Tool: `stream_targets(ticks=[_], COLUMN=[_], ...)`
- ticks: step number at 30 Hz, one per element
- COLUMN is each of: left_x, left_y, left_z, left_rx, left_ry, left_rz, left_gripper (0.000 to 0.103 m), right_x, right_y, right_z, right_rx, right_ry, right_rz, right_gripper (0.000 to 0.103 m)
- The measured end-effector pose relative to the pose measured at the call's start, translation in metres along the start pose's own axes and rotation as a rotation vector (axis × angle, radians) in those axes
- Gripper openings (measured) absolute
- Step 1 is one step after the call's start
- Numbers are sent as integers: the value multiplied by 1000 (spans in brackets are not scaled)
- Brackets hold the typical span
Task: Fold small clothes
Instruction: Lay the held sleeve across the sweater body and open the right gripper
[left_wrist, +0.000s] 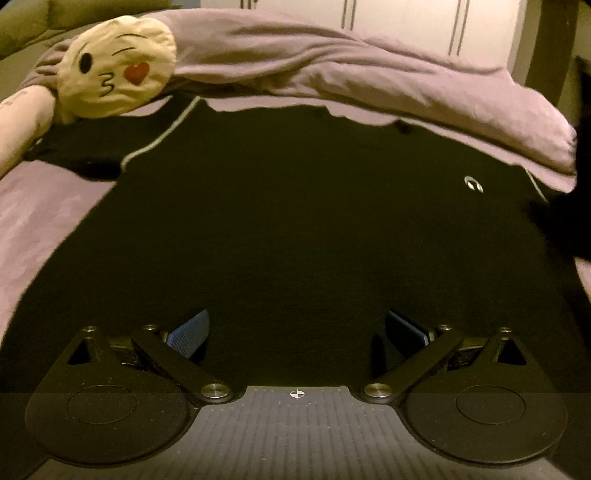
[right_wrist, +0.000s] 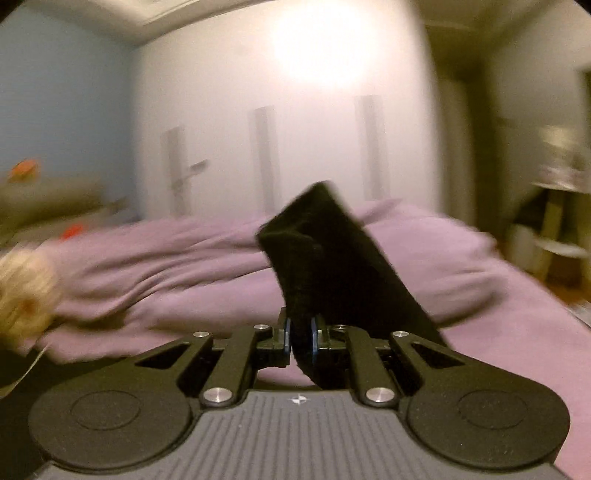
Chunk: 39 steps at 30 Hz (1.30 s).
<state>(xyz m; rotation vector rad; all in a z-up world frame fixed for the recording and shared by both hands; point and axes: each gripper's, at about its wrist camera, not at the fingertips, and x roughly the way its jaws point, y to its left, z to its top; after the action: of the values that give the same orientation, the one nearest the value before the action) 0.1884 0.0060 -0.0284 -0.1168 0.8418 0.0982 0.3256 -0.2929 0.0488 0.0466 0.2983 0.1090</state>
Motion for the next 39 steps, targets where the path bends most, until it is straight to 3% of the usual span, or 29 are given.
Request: stream_targets(ticks=[2,3,6,10,14,18,22,28,32,36,39], left_x=[-3,-4,-3,1,16,44,86,130,140,141,144], left_y=[9,12,19,16,-8,-45,-74,-92,-97,-93,-96], left_z=[5,7,15,33,59,83,99,105,102,102,104], left_rx=[-12,-14,-2,12,-24,-20,-81,-150,-113,-138,-134], left_ry=[0,1,13,-3,-5,31,121,200,188,185,184], left_rz=[-7,-9,-18,-66,-188,-334,-412,-434,-405,-408,-396], left_gripper=[103,103,103,103,103,103,103,103,103,101,85], right_x=[15,22,27,-3,-48,-57,-46,-27,-19,-16,-15], right_y=[43,57,69,28,-32,-51,-58,-58,-57,-63,-73], right_z=[-28,-41,-69,-75,-91,-111,-119,-112,-104,-99,-99], right_rx=[-32,-44,-1,225,459,470,533,496,425,398,409], right_ry=[63,99,186,210,209,234,228,240,222,212,208], right_rz=[-1,-5,7,-74,-179,-204,-154,-173,-217,-271,-296], right_gripper=[12,21,27,29,30,30,34,34,39,46,46])
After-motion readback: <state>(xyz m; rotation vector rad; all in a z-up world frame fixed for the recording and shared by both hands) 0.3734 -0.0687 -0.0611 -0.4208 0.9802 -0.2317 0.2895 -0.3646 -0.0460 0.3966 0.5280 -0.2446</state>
